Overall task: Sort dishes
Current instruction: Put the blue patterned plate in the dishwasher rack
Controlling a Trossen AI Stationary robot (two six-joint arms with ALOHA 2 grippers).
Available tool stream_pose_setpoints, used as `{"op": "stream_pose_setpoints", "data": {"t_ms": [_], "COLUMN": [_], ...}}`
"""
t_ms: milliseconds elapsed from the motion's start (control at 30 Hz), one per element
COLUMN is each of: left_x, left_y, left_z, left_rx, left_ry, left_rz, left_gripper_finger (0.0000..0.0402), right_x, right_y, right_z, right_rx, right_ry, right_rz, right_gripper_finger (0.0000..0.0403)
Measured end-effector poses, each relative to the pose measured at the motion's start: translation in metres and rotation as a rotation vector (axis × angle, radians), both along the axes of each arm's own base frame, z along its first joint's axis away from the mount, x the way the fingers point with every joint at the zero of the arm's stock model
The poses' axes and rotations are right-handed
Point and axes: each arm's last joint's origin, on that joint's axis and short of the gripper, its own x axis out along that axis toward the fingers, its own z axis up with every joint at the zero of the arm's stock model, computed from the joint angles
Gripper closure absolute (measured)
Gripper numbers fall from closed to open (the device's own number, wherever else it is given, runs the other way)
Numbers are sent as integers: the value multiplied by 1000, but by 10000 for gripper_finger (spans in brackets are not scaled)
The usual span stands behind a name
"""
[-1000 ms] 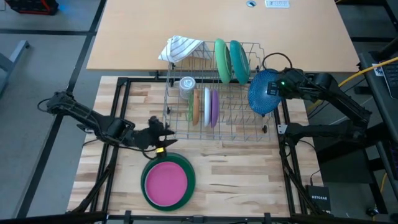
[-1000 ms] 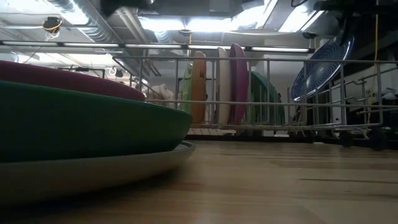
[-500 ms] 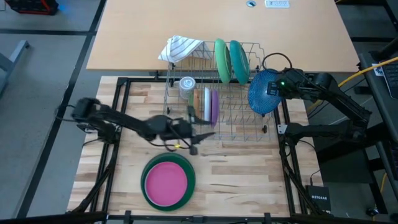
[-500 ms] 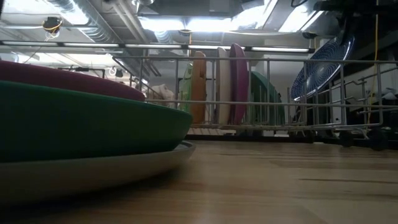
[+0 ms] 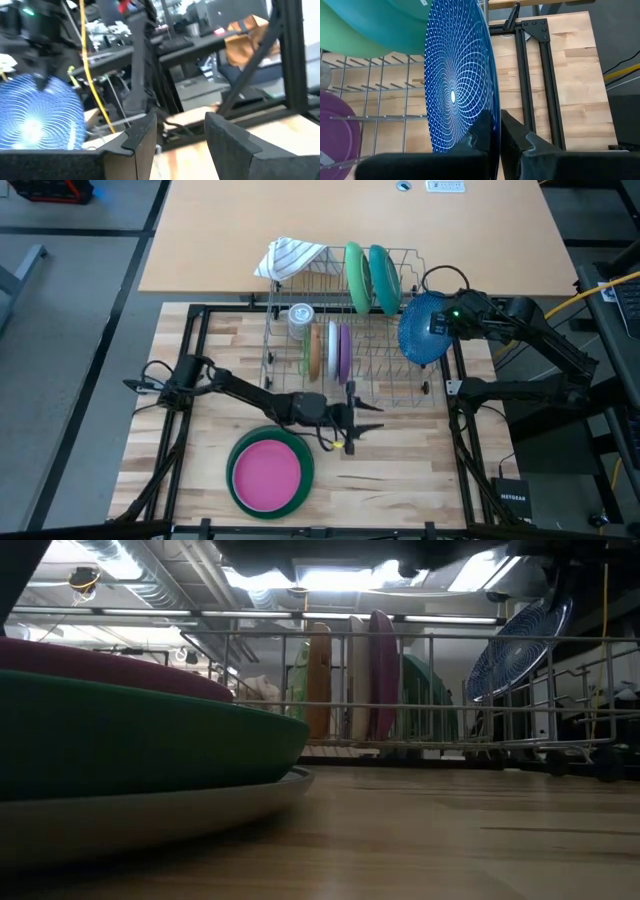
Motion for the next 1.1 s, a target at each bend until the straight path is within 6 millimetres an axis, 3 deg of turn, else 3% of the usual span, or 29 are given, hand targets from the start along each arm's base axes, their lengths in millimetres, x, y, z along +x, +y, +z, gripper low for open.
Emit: {"op": "stream_pose_setpoints", "data": {"t_ms": [167,367,1100], "left_x": [7,10,15], "left_y": [-3,6,51], "left_z": [-16,-27,-39], "left_rx": [-2,-18,-8], "left_ry": [33,95,223], "left_rz": [-1,26,118], "left_gripper_finger": [245,245,245], "right_x": [0,0,1], "right_y": [1,2,5], "right_z": [0,2,5], "right_rx": [14,39,141], "right_ry": [10,-8,-104], "right_rz": [44,65,56], "right_gripper_finger": [386,386,386]}}
